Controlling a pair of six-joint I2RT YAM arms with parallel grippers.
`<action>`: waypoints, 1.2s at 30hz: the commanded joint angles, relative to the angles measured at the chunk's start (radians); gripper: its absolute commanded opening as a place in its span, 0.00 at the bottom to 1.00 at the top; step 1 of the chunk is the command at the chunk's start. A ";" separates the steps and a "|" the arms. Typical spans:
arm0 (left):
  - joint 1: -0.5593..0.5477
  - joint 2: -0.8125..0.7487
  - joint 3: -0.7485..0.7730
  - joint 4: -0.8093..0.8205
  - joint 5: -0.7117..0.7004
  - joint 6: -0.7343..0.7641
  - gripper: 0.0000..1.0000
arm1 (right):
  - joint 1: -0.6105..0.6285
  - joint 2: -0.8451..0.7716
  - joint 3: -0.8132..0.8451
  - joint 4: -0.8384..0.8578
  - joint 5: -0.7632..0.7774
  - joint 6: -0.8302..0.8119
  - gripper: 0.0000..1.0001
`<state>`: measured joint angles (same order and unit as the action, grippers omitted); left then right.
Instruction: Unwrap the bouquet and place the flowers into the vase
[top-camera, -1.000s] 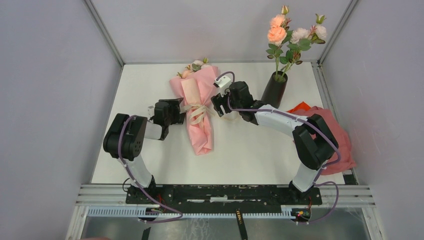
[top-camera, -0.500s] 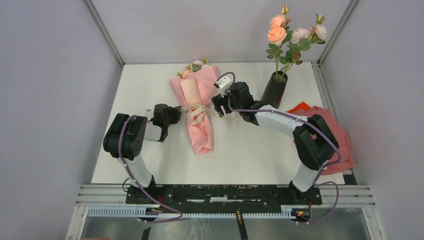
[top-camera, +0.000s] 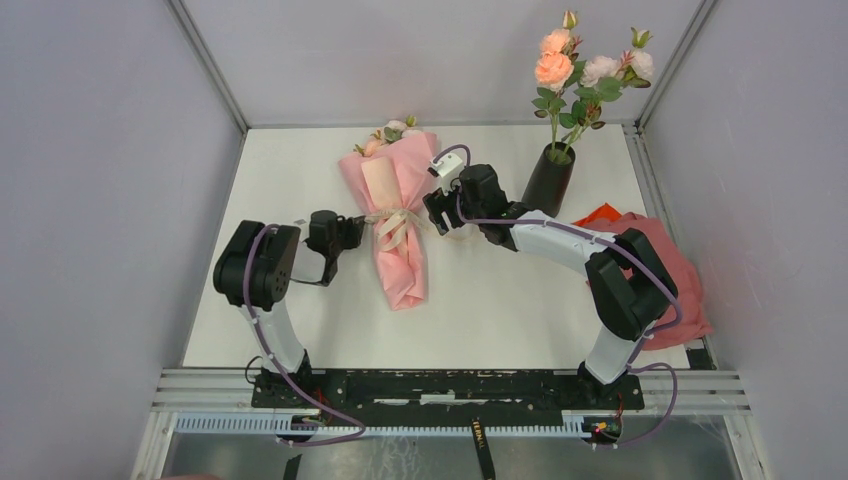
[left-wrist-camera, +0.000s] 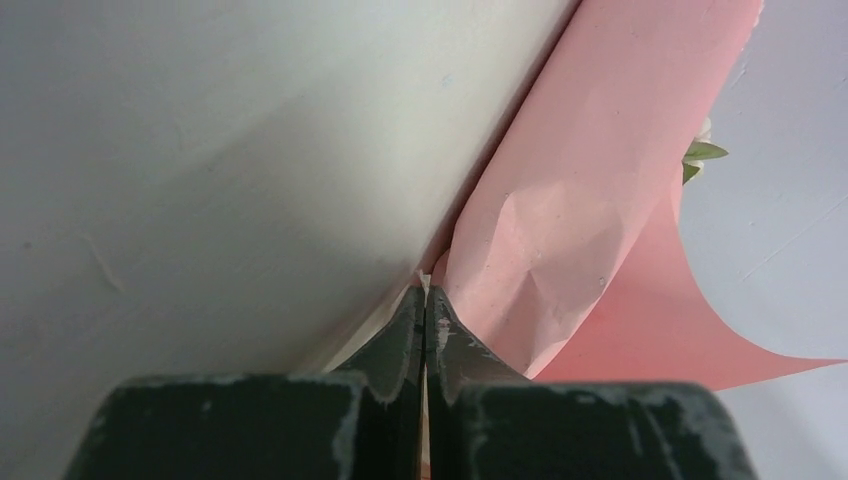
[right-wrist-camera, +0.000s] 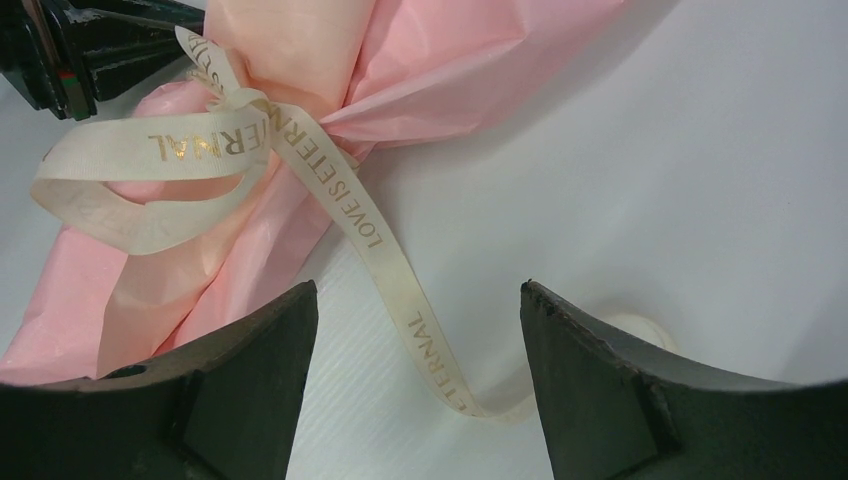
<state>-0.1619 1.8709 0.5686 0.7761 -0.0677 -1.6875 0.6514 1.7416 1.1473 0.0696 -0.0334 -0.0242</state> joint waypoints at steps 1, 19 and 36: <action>0.023 -0.063 -0.007 0.012 0.010 0.056 0.02 | -0.005 -0.037 -0.003 0.028 -0.003 -0.003 0.79; 0.158 -0.583 -0.032 -0.425 -0.065 0.335 0.02 | 0.031 0.204 0.374 -0.041 -0.147 0.022 0.80; 0.389 -0.892 0.312 -0.891 -0.038 0.456 0.02 | 0.036 0.512 0.720 -0.077 -0.233 0.102 0.79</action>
<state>0.1921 1.0668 0.7834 -0.0074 -0.1226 -1.2961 0.6827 2.2375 1.8256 -0.0101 -0.2176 0.0315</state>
